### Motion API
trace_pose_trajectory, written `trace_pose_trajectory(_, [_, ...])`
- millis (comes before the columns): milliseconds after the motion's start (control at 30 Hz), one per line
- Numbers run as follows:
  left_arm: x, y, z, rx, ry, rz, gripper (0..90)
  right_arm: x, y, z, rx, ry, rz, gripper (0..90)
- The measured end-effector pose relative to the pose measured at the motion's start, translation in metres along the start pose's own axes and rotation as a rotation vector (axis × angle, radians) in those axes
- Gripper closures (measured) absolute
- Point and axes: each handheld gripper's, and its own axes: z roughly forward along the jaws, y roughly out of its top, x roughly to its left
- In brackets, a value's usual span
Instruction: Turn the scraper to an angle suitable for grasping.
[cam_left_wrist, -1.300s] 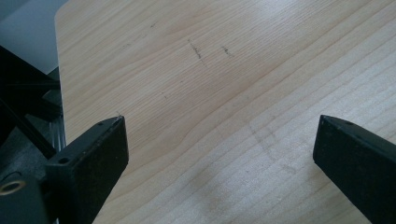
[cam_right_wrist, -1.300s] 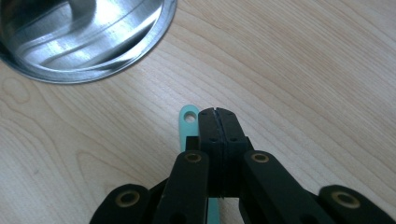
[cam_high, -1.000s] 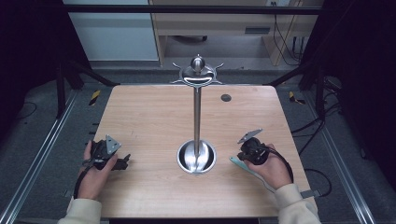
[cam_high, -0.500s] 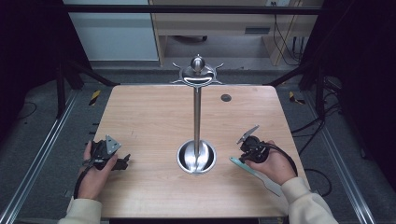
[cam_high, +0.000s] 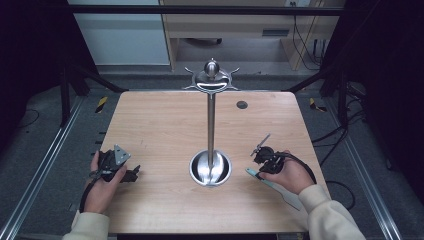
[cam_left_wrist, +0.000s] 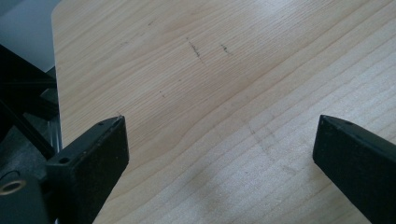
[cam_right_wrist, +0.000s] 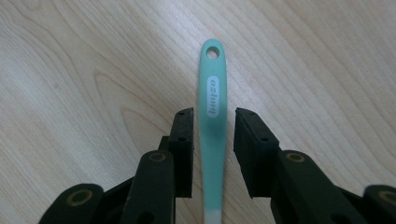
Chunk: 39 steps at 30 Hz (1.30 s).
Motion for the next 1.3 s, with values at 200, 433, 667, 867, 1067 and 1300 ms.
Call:
trace_pose_trajectory(200, [0.000,0.000,-0.001,-0.006,0.000,-0.002,3.3,0.001,0.003,0.006,0.038,0.000,-0.016,69.0])
trace_pose_trajectory(433, [0.000,0.000,-0.001,-0.001,-0.001,0.004,3.3,-0.001,0.006,0.010,0.070,0.005,-0.021,69.4])
trace_pose_trajectory(667, [-0.001,0.000,-0.001,0.000,-0.001,0.009,3.3,-0.002,0.006,0.015,0.106,0.007,-0.026,73.3])
trace_pose_trajectory(867, [-0.002,0.001,0.000,0.000,-0.004,0.011,3.2,-0.002,0.008,0.016,0.123,0.004,-0.028,74.0])
trace_pose_trajectory(1067, [-0.002,0.001,0.000,0.001,-0.004,0.011,3.2,-0.001,0.009,0.017,0.128,0.004,-0.011,73.9])
trace_pose_trajectory(1300, [-0.002,0.000,0.000,0.005,-0.006,0.012,3.2,-0.001,0.008,0.017,0.124,0.008,-0.030,74.8])
